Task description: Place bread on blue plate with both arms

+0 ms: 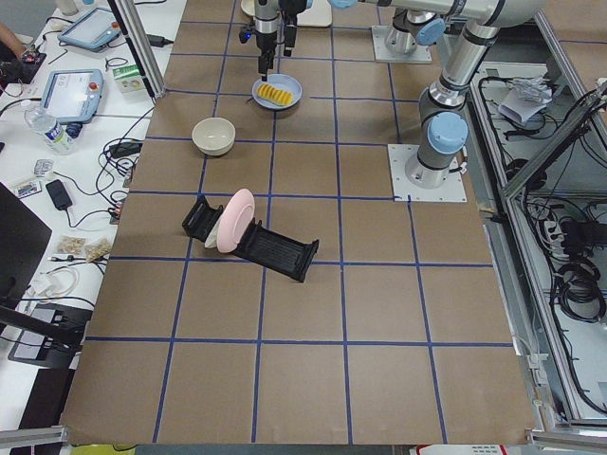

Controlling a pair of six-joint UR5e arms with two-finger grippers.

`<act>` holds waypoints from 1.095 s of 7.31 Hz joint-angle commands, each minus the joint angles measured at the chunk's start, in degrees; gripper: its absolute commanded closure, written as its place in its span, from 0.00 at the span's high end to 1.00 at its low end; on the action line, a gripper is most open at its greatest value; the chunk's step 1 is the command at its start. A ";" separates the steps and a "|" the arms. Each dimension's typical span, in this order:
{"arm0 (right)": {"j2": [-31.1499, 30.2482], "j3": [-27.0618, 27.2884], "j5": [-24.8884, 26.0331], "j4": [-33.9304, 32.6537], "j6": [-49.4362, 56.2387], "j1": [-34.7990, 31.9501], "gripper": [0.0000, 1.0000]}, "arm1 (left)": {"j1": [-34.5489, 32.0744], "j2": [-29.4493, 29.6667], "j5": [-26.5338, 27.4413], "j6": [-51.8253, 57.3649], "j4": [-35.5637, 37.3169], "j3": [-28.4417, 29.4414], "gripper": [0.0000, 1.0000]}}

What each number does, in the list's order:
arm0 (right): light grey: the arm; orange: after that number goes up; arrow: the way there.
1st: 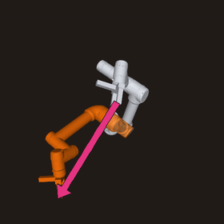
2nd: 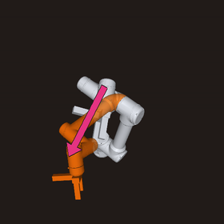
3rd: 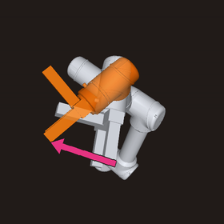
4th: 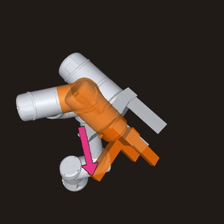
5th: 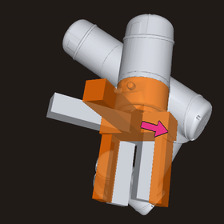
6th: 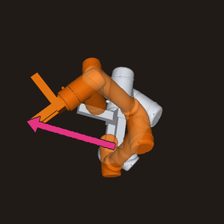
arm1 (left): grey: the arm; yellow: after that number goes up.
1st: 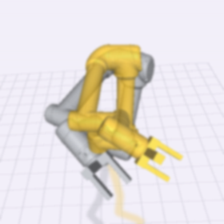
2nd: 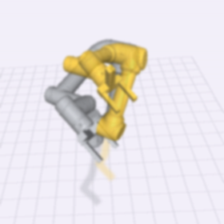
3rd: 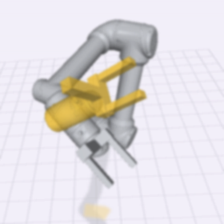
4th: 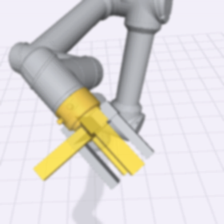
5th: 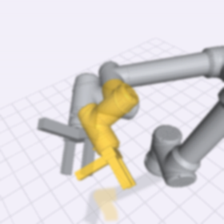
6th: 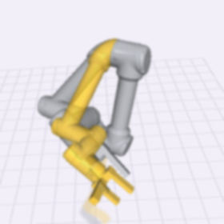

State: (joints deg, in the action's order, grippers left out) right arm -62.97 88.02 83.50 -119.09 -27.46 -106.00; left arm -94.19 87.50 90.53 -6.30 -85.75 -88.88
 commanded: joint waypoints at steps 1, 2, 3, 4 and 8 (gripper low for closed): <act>-4.76 -8.44 5.05 18.81 13.32 8.74 1.00 | 0.23 0.56 -0.52 0.06 0.93 -0.24 1.00; -8.18 -10.48 8.14 23.59 18.80 11.40 1.00 | 0.15 0.57 -0.61 -0.55 0.85 -0.24 1.00; -13.00 -11.71 9.48 28.51 20.24 12.04 1.00 | 0.14 0.57 -0.53 -0.73 0.85 -0.16 1.00; -18.79 -10.51 9.40 31.34 19.65 11.78 1.00 | 0.14 0.57 -0.61 -0.65 0.85 -0.24 1.00; -18.59 -9.53 8.61 30.67 27.33 12.22 1.00 | 0.06 0.30 -0.09 -0.56 0.85 -0.24 1.00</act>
State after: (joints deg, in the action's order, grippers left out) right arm -81.68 78.39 92.42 -88.02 -4.03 -93.85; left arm -94.12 87.87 90.31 -6.86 -84.90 -89.12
